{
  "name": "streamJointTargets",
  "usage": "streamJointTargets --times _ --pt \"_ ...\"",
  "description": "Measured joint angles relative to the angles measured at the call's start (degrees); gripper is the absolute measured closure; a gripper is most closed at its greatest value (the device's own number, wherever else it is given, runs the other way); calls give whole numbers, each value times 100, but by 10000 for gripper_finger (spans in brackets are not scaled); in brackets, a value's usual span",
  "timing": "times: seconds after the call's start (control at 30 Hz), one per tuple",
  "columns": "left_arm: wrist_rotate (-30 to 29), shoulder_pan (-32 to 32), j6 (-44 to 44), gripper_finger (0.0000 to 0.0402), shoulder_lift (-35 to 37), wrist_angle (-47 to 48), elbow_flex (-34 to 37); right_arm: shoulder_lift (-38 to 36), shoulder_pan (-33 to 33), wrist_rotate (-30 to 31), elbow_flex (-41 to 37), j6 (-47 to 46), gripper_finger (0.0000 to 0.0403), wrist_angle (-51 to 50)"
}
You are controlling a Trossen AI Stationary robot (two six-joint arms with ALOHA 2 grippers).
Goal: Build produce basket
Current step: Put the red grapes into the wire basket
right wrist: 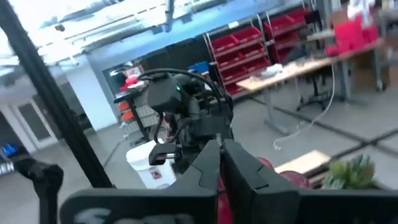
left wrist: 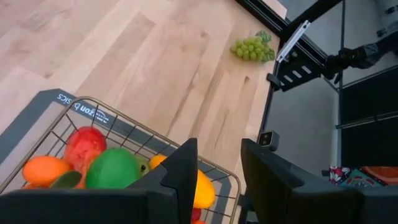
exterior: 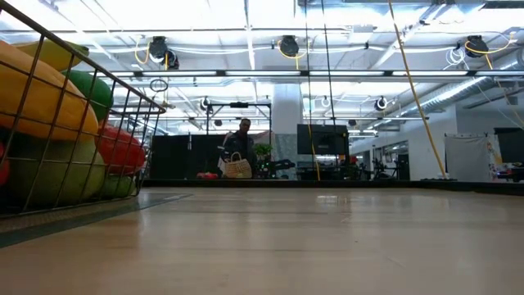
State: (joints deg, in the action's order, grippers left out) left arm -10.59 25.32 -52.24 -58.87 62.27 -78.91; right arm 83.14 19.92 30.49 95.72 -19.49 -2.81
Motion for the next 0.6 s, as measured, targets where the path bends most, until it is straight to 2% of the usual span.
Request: streamJointTargets --times 0.27,0.6 --pt "-183 0 -351 277 0 -8 0 -324 272 -51 0 1936 402 -147" --pt "-761 -4 -736 277 0 -457 0 -757 427 -76 0 3473 402 -540"
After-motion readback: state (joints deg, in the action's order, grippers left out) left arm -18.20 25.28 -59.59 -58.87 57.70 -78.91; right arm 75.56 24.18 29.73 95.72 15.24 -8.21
